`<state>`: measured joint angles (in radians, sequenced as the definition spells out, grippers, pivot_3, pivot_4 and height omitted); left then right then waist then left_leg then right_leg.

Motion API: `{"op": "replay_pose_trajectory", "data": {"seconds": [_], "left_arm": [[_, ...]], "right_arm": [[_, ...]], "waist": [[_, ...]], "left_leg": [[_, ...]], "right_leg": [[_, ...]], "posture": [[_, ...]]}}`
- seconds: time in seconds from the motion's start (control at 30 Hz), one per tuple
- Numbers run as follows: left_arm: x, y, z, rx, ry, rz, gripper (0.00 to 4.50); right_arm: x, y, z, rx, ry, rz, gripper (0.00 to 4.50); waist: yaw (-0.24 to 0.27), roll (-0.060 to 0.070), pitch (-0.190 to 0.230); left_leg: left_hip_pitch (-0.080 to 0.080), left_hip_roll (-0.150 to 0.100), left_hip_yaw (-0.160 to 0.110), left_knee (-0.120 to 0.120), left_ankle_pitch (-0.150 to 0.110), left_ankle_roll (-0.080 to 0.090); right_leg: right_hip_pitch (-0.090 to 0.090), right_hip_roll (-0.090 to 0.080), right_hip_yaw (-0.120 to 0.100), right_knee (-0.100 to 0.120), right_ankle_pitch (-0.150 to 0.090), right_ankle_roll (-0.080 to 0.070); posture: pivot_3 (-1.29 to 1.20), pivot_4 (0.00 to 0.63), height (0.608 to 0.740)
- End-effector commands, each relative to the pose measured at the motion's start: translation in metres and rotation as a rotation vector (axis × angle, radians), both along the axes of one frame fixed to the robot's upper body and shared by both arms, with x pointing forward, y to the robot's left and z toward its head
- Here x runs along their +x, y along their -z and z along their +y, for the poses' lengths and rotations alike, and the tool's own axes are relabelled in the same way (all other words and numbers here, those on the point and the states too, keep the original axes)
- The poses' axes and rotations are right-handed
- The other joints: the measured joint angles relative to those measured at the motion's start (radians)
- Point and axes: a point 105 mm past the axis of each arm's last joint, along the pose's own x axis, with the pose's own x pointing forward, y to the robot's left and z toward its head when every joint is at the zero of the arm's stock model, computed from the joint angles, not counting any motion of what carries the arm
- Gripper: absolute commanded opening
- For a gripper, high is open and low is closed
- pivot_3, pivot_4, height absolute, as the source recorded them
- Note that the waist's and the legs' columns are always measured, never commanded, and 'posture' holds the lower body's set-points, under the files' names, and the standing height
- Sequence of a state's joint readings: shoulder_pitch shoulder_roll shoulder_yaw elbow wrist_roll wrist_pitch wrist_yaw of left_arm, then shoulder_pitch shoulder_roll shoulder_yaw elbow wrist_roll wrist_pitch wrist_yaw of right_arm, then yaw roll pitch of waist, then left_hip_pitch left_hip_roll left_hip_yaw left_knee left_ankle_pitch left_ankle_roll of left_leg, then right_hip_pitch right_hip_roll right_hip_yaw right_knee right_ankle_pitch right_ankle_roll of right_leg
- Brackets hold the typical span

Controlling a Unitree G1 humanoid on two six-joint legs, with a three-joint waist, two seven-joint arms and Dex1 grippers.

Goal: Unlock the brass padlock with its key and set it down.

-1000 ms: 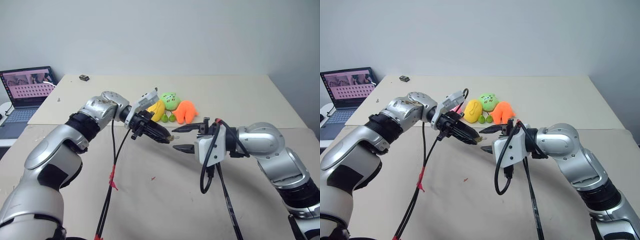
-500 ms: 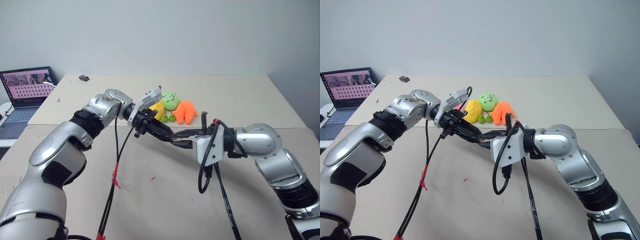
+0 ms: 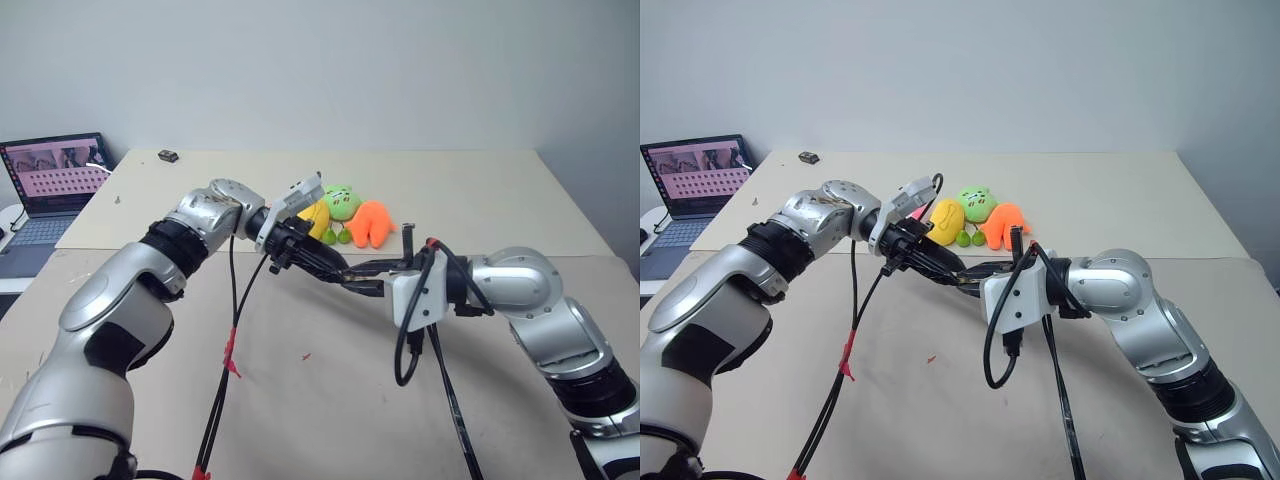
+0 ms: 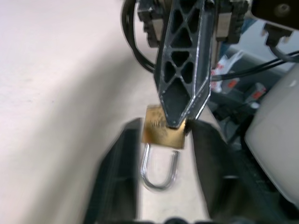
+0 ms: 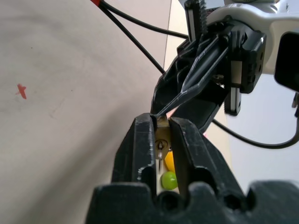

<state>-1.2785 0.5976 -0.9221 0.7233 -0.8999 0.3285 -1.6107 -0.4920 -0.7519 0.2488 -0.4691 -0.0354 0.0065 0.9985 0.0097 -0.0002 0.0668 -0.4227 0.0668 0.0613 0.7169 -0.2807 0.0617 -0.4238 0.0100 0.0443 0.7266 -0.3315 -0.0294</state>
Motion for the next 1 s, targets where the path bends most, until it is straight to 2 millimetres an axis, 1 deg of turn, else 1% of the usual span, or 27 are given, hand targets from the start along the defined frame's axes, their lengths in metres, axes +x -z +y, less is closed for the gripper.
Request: {"op": "replay_pose_trajectory", "data": {"seconds": [0.03,0.07,0.1,0.13,0.33,0.5,0.6,0.77,0.83,0.9,0.97,1.0], "left_arm": [[0.002,-0.012,0.000,-0.009,0.001,-0.032,3.49],[0.002,-0.012,0.000,-0.009,0.000,-0.032,4.04],[0.002,-0.012,0.001,-0.012,0.000,-0.038,4.38],[0.002,-0.013,0.001,-0.014,0.002,-0.046,4.48],[0.002,-0.015,0.003,-0.019,-0.004,-0.034,4.48],[0.018,-0.023,0.013,-0.050,-0.093,-0.091,4.48],[0.029,-0.029,0.023,-0.094,-0.175,-0.081,4.48],[0.037,-0.027,0.034,-0.106,-0.255,-0.066,4.48],[0.039,-0.024,0.036,-0.105,-0.272,-0.056,3.96],[0.036,-0.021,0.035,-0.106,-0.267,-0.035,3.42],[0.033,-0.016,0.034,-0.096,-0.250,-0.029,2.54],[0.031,-0.013,0.033,-0.093,-0.240,-0.023,2.18]], "right_arm": [[-0.001,-0.014,0.001,0.034,-0.008,-0.054,0.24],[-0.001,-0.015,0.002,0.034,-0.008,-0.054,0.24],[-0.001,-0.014,0.002,0.035,-0.009,-0.054,0.24],[-0.001,-0.014,0.002,0.036,-0.010,-0.053,0.24],[0.000,-0.014,0.003,0.037,-0.011,-0.051,0.24],[0.002,-0.014,0.001,0.049,0.006,-0.030,0.24],[0.003,-0.014,0.000,0.054,0.019,0.002,0.24],[0.002,-0.016,0.000,0.065,0.019,0.012,0.24],[0.002,-0.016,0.001,0.067,0.018,0.012,0.24],[0.003,-0.018,0.001,0.070,0.016,0.010,0.24],[0.003,-0.019,0.002,0.075,0.014,0.009,0.24],[0.003,-0.020,0.002,0.077,0.013,0.009,0.24]], "waist": [[0.000,0.000,0.000],[0.000,0.000,0.000],[0.000,0.000,0.000],[0.000,0.000,0.000],[-0.001,0.000,0.000],[0.000,0.000,0.000],[-0.001,0.000,0.000],[-0.001,0.000,0.000],[-0.001,0.000,0.000],[0.000,0.000,0.000],[-0.001,0.000,0.000],[-0.001,0.000,0.000]], "left_leg": [[0.000,0.000,0.000,0.000,0.000,0.000],[0.000,0.000,0.000,0.000,0.000,0.000],[0.000,0.000,0.000,0.000,0.000,0.000],[0.000,0.000,0.000,0.000,0.000,0.000],[0.000,0.000,0.000,0.000,0.000,0.000],[0.000,0.000,0.000,0.000,0.000,0.000],[0.000,0.000,0.000,0.000,0.000,0.000],[0.000,0.000,0.000,0.000,0.000,0.000],[0.000,0.000,0.000,0.000,0.000,0.000],[-0.001,0.000,0.000,0.000,0.000,0.000],[-0.001,0.000,0.000,0.000,0.000,0.000],[0.000,0.000,0.000,0.000,0.000,0.000]], "right_leg": [[0.000,0.000,0.000,0.000,0.000,0.000],[0.000,0.000,0.000,0.000,0.000,0.000],[0.000,0.000,0.000,0.000,0.000,0.000],[0.000,0.000,0.000,0.000,0.000,0.000],[0.000,0.000,0.000,0.000,0.000,0.000],[0.000,0.000,0.000,0.000,0.000,0.000],[0.000,0.000,0.000,0.000,0.000,0.000],[-0.001,0.000,-0.001,0.000,0.000,0.000],[-0.001,0.000,-0.001,0.000,0.000,0.000],[-0.001,0.000,-0.001,0.000,0.000,0.000],[-0.001,0.000,-0.001,0.000,0.000,0.000],[0.000,0.000,-0.001,0.000,0.000,0.000]], "posture": [[0.00,0.150,0.640],[0.00,0.150,0.640],[0.00,0.150,0.640],[0.00,0.150,0.640],[0.00,0.150,0.640],[0.00,0.150,0.640],[0.00,0.150,0.640],[0.00,0.150,0.640],[0.00,0.150,0.640],[0.00,0.150,0.640],[0.00,0.150,0.640],[0.00,0.150,0.640]]}}
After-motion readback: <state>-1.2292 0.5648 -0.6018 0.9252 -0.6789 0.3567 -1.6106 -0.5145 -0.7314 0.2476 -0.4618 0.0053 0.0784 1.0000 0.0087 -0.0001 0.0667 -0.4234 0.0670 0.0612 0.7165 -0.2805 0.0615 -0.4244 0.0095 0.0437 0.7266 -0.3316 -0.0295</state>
